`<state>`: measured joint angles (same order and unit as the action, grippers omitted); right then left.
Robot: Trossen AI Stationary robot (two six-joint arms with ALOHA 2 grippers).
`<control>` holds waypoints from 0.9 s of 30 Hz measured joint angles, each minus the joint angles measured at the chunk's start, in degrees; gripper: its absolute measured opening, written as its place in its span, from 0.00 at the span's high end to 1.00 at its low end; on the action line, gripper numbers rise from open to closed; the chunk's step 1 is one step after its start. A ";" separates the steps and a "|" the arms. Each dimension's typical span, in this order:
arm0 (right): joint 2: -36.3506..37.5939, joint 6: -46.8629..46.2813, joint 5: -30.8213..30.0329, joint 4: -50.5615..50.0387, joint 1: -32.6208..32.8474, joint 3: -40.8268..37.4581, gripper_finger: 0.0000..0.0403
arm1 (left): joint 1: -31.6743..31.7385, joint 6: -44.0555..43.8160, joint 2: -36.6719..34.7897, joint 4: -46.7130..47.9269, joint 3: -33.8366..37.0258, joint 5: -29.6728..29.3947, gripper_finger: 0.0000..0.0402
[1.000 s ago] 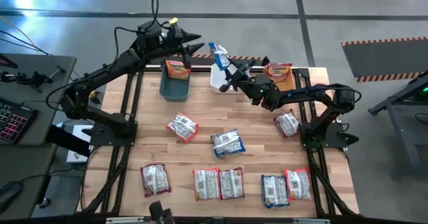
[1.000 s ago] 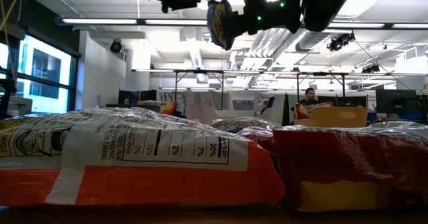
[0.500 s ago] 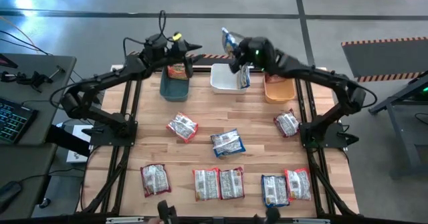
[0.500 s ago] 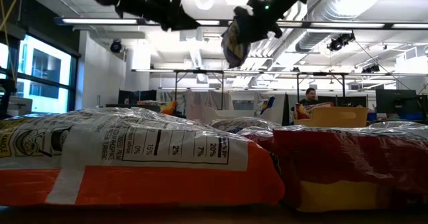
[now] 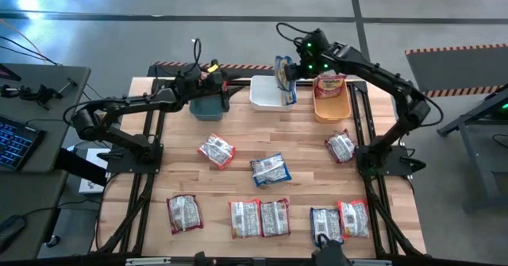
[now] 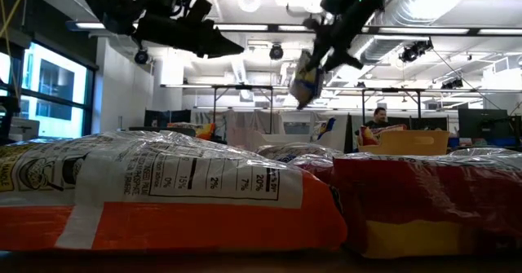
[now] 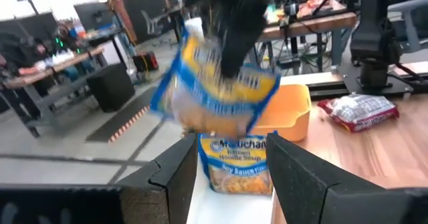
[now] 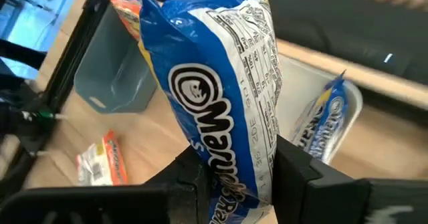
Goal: Sort Maruchan noodles
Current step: Put the bottom left blue noodle pack into the white bin
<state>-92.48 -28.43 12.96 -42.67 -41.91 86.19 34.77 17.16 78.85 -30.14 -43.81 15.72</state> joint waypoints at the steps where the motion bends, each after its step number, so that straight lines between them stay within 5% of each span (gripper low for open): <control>1: -1.10 -0.65 1.48 0.36 -0.54 0.00 0.77 | -0.13 0.46 0.00 -0.11 0.00 -0.01 0.58; 7: -7.44 -2.41 7.13 -5.97 -2.09 2.27 0.77 | -0.35 0.48 0.00 -0.36 0.00 -0.12 0.58; 27: -20.31 -1.77 6.93 -14.13 -1.96 11.61 0.77 | -0.36 -0.53 -0.02 0.76 -0.04 -0.10 0.58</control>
<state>-112.79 -30.20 19.89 -56.80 -43.86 97.80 34.41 16.63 78.83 -29.39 -43.86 15.62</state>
